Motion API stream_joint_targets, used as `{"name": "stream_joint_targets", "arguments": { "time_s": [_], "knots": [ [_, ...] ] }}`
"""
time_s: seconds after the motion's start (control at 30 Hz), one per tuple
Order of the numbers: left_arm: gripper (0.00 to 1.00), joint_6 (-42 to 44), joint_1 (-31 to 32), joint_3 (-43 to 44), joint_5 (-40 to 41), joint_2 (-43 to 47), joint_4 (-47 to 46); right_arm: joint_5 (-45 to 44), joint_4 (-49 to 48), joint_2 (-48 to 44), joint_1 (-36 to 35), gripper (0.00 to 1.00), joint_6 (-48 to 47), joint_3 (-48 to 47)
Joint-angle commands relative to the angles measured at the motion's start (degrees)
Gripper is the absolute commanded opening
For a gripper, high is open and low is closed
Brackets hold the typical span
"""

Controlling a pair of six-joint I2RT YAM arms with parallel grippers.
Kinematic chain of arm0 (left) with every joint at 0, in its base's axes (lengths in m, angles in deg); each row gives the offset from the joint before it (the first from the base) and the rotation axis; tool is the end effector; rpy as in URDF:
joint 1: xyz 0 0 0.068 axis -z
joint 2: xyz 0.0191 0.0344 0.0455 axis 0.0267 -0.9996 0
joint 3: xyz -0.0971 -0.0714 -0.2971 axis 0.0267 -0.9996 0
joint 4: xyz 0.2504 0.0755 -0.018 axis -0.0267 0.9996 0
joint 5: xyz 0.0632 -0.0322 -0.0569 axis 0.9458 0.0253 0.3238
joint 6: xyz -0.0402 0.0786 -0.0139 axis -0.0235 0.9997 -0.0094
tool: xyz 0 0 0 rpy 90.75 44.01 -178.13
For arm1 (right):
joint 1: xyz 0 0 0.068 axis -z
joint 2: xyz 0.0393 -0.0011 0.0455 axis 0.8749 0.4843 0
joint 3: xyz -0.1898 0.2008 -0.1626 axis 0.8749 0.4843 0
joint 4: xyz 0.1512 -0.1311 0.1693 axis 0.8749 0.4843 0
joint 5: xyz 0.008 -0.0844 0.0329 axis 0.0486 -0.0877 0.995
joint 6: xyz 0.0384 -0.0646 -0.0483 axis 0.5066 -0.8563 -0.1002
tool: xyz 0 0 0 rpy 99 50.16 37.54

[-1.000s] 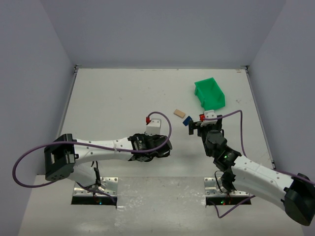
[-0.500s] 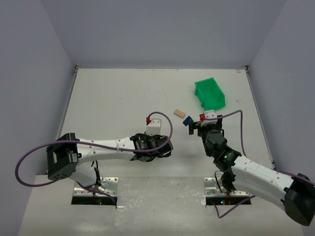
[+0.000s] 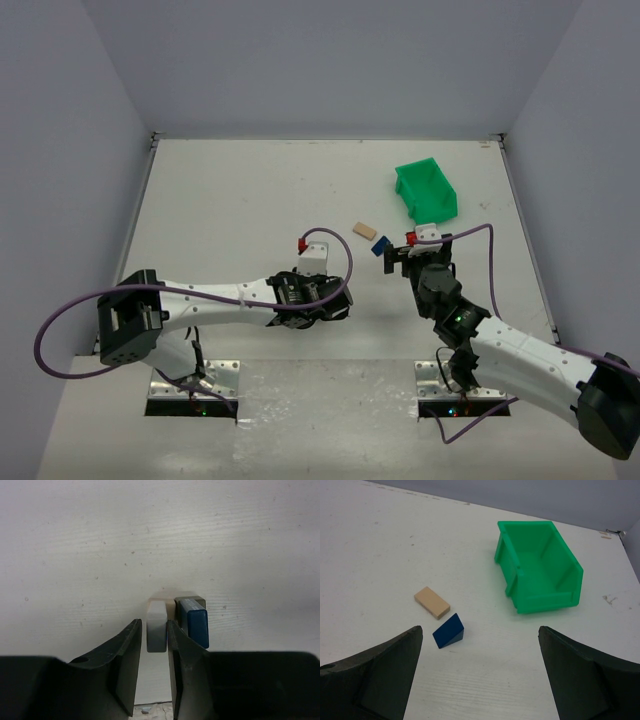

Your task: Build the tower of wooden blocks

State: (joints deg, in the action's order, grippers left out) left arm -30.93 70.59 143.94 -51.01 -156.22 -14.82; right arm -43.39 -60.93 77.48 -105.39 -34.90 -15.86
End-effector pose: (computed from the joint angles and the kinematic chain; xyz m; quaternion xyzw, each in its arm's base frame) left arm 0.1475 -0.2470 0.2270 0.0443 0.9288 -0.0068 0.3678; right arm 0.1616 0.0838 0.2396 -0.0147 0.7359 0.0150 0.6767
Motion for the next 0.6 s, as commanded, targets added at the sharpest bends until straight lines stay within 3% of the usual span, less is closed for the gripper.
{"name": "stream_joint_targets", "arguments": {
  "time_s": [0.0, 0.57],
  "knots": [
    [0.26, -0.6, 0.7, 2.1, 1.4, 0.8, -0.1, -0.4, -2.5, -0.2, 0.4, 0.99, 0.8, -0.3],
    [0.28, -2.0, 2.5, 4.6, 5.3, 3.0, 3.1, 0.6, -2.5, 0.1, 0.7, 0.99, 0.8, -0.8]
  ]
}}
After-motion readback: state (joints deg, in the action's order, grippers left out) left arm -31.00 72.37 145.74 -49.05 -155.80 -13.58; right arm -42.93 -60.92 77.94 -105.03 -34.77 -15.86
